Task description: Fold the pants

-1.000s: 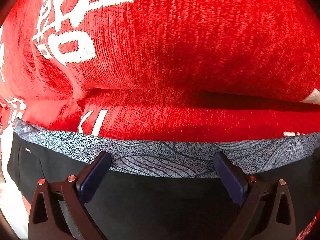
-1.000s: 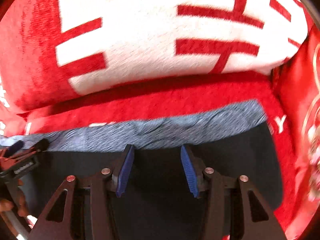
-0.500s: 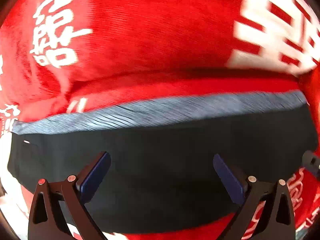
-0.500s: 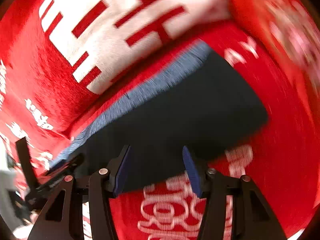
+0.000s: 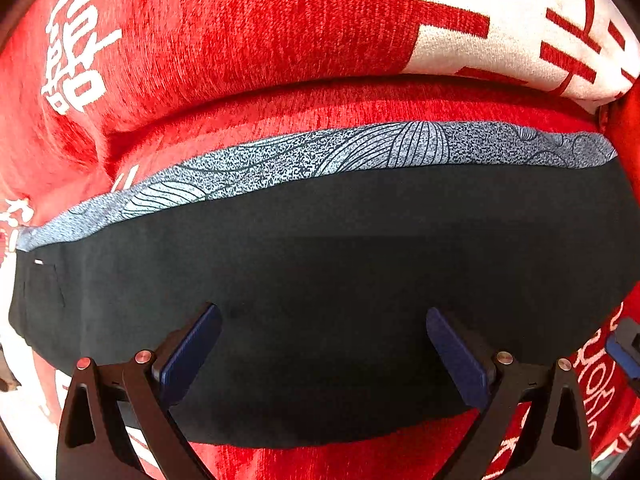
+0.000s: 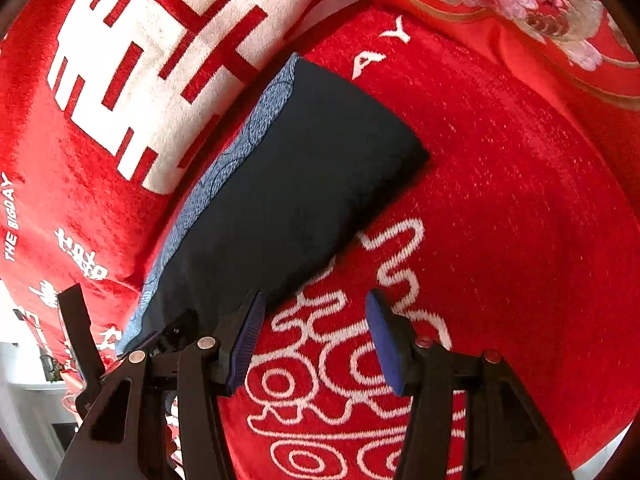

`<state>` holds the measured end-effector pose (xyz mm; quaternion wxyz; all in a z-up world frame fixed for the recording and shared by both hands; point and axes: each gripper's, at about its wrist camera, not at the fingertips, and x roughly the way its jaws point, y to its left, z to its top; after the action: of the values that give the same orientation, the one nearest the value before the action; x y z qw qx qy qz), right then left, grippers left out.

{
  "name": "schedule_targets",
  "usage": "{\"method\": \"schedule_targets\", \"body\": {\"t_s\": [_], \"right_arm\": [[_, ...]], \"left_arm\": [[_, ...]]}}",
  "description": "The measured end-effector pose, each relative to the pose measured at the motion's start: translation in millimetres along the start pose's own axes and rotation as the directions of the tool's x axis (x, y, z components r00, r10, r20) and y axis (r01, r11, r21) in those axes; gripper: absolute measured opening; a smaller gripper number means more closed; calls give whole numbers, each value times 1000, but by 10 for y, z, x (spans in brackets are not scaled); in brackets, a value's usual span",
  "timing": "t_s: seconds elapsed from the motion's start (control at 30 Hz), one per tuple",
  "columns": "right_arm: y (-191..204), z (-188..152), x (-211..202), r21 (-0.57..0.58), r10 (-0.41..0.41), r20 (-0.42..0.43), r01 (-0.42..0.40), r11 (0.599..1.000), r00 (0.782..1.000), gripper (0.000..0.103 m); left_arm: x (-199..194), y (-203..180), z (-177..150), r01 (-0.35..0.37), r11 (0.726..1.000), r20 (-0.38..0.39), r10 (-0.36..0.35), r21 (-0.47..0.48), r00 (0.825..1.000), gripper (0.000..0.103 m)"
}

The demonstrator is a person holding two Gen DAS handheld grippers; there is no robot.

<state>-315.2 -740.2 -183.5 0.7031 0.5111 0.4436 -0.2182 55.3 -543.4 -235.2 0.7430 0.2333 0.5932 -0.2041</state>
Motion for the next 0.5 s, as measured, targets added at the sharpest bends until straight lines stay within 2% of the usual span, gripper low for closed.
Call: {"method": "schedule_targets", "body": {"t_s": [0.17,0.43,0.5], "right_arm": [[27,-15,-41,-22,-20,-13,20,1000,1000,62],[125,-4,-44,-64,-46,-31,44,997,998,62],[132,6,-31,-65,-49,-36,46,997,998,62]], "left_arm": [[-167,-138,25,-11,1000,-28,11,-3,1000,103],[-347,-258,64,-15,1000,-36,15,-12,999,103],[-212,-156,112,-21,1000,-38,21,-13,999,103]]}}
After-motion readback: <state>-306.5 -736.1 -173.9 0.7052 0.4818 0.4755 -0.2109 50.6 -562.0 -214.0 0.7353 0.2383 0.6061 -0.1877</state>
